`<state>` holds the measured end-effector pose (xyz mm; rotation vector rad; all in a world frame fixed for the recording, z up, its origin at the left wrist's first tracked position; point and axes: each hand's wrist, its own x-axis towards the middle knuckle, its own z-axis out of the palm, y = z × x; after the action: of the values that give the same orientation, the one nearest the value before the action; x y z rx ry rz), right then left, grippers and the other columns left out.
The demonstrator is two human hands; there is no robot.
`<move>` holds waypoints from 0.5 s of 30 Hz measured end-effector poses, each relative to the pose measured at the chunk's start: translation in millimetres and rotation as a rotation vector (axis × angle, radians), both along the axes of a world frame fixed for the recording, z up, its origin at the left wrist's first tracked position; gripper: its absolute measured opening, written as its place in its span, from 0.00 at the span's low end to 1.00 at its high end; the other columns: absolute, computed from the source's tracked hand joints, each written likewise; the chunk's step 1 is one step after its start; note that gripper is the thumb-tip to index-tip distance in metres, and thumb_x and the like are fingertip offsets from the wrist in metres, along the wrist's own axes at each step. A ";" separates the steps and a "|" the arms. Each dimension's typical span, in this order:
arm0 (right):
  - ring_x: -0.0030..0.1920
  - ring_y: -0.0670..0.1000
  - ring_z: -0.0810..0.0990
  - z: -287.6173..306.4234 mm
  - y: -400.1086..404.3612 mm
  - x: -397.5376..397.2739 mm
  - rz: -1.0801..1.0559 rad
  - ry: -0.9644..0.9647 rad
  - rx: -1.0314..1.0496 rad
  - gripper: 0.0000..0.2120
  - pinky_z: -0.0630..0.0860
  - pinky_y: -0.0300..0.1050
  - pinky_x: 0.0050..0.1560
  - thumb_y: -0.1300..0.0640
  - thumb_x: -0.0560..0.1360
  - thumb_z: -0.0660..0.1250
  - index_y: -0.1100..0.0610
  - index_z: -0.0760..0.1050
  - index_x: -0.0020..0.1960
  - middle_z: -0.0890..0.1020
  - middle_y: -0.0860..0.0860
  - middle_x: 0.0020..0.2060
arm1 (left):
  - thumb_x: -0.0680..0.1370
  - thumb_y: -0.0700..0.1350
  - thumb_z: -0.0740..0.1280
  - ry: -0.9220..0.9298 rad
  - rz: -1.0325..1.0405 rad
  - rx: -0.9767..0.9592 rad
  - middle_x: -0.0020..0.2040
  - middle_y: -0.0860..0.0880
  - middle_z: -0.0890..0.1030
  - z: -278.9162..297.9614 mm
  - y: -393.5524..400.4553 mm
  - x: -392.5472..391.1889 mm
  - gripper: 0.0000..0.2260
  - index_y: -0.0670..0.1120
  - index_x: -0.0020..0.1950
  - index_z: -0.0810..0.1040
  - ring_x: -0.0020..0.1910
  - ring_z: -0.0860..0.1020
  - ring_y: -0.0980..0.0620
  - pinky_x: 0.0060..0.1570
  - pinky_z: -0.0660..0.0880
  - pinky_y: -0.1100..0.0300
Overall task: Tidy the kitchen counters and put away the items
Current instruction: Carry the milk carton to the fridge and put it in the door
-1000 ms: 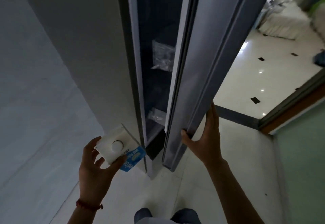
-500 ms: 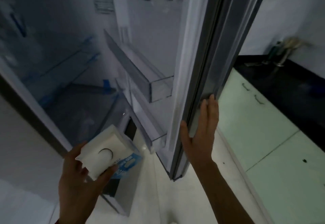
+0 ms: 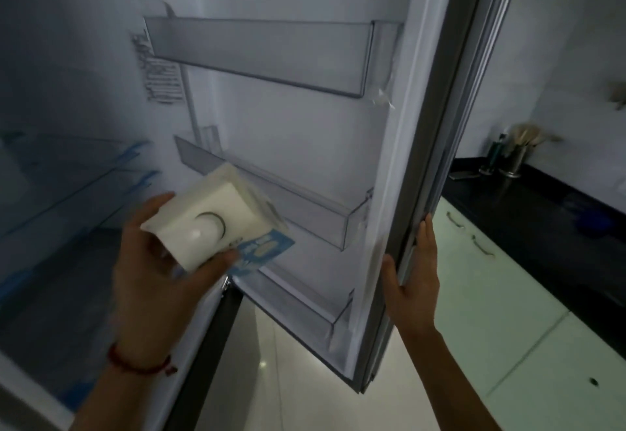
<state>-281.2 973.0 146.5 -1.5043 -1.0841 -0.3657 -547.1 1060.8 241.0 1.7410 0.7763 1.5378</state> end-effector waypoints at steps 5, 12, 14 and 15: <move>0.74 0.50 0.56 6.8 14.1 35.4 0.031 0.035 0.032 0.30 0.52 0.33 0.73 0.41 0.76 0.53 0.42 0.44 0.74 0.57 0.55 0.74 | 0.58 0.37 0.78 -0.120 -0.092 0.180 0.50 0.71 0.77 40.1 15.4 60.8 0.32 0.51 0.56 0.67 0.52 0.75 0.73 0.47 0.72 0.79; 0.73 0.48 0.59 4.1 30.6 73.6 0.043 0.110 0.065 0.32 0.57 0.37 0.73 0.39 0.74 0.56 0.46 0.48 0.74 0.53 0.31 0.72 | 0.60 0.58 0.75 -0.107 -0.167 0.290 0.55 0.69 0.75 59.0 42.9 117.5 0.32 0.55 0.59 0.66 0.56 0.74 0.68 0.51 0.73 0.75; 0.73 0.50 0.60 5.7 33.1 81.4 0.046 0.114 0.067 0.32 0.59 0.43 0.72 0.40 0.74 0.57 0.43 0.48 0.74 0.54 0.31 0.72 | 0.58 0.56 0.76 -0.058 -0.212 0.265 0.55 0.70 0.74 59.6 51.6 132.0 0.33 0.57 0.59 0.65 0.56 0.74 0.67 0.51 0.73 0.75; 0.73 0.50 0.60 6.5 34.3 84.7 0.041 0.107 0.069 0.32 0.59 0.45 0.72 0.38 0.74 0.56 0.41 0.47 0.73 0.54 0.32 0.73 | 0.58 0.55 0.76 -0.032 -0.233 0.261 0.55 0.70 0.74 59.4 56.7 138.1 0.34 0.56 0.60 0.65 0.57 0.74 0.66 0.51 0.73 0.74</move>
<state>-196.5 1007.3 153.0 -1.4224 -1.0066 -0.2873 -409.0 1117.5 300.4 1.9117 0.3512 1.5546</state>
